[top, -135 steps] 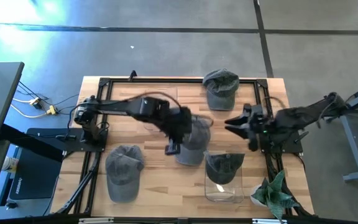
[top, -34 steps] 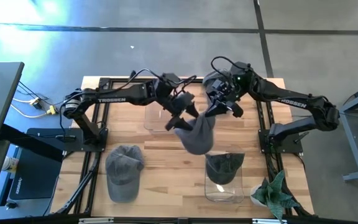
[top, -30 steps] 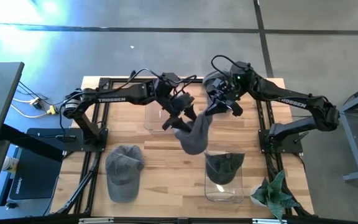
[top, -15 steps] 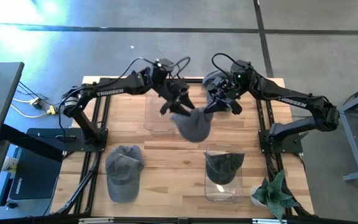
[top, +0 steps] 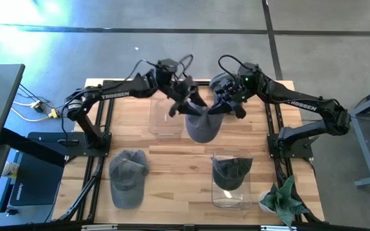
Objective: Pick & Place hat
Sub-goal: Put the right light gray cap into the top transparent bin
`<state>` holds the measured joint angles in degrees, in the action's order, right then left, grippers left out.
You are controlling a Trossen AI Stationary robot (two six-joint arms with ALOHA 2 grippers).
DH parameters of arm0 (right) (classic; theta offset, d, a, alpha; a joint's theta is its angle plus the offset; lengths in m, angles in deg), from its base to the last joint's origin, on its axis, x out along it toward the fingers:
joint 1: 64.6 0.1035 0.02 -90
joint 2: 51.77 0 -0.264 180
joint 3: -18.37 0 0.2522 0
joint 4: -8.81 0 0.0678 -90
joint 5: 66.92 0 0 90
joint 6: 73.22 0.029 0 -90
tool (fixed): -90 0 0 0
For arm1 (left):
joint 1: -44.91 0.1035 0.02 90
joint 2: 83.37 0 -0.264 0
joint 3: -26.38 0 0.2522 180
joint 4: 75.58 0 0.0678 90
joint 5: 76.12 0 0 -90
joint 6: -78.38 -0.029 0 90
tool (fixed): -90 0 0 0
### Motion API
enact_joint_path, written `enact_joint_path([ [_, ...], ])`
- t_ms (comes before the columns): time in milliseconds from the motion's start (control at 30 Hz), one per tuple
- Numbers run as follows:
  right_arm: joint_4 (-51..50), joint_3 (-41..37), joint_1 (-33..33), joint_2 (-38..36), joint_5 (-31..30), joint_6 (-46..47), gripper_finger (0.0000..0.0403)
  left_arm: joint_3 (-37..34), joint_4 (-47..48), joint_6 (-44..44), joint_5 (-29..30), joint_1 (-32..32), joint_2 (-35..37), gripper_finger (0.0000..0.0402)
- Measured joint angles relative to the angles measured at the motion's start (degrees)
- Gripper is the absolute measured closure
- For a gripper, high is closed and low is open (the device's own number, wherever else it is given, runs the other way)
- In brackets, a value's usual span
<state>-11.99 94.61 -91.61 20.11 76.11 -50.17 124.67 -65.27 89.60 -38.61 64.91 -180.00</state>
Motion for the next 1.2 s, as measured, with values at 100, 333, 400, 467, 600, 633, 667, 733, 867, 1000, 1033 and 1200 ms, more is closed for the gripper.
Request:
enact_joint_path([
  [100,-0.48,-0.02,0.00,0.07,-0.09,-0.04,0.0396,-0.09,4.06,-2.81,5.81,-2.34,-0.17,0.0135],
  [333,-1.18,0.00,0.00,0.04,0.09,-0.56,0.0398,-0.09,11.32,-11.14,15.33,-7.54,0.01,0.0152],
  [400,-1.13,0.00,0.00,0.02,0.31,-0.56,0.0395,-0.07,11.23,-10.97,15.36,-8.23,0.03,0.0172],
  [467,-1.30,0.00,0.00,0.02,0.46,-0.50,0.0395,-0.07,11.37,-10.92,15.39,-8.36,0.03,0.0199],
  [600,-1.72,0.00,0.00,0.02,1.60,0.39,0.0400,-0.07,11.26,-10.03,12.66,-8.27,0.09,0.0273],
  [633,-1.93,0.00,0.00,0.02,2.07,0.46,0.0399,-0.09,11.81,-9.68,11.10,-7.87,0.63,0.0293],
  [667,-2.13,0.00,0.00,0.02,2.56,0.50,0.0398,-0.16,12.55,-9.44,9.06,-7.42,1.34,0.0315],
  [733,-2.38,0.06,0.00,0.02,3.94,0.85,0.0394,-0.01,11.95,-9.36,4.98,-7.15,2.10,0.0356],
  [867,-2.09,0.11,0.07,0.07,7.56,0.96,0.0392,-0.22,13.18,-9.01,1.50,-5.74,3.71,0.0391],
  [1000,0.93,0.11,-0.01,0.00,8.90,2.47,0.0386,-0.08,12.81,-8.93,1.86,-4.55,5.29,0.0381],
  [1033,1.53,0.11,-0.11,0.00,9.70,2.54,0.0379,-0.18,13.42,-8.24,0.85,-4.18,5.69,0.0382],
  [1200,2.19,0.11,-1.70,0.00,10.67,0.81,0.0305,-0.10,12.98,-6.87,-0.22,-2.97,6.65,0.0398],
])
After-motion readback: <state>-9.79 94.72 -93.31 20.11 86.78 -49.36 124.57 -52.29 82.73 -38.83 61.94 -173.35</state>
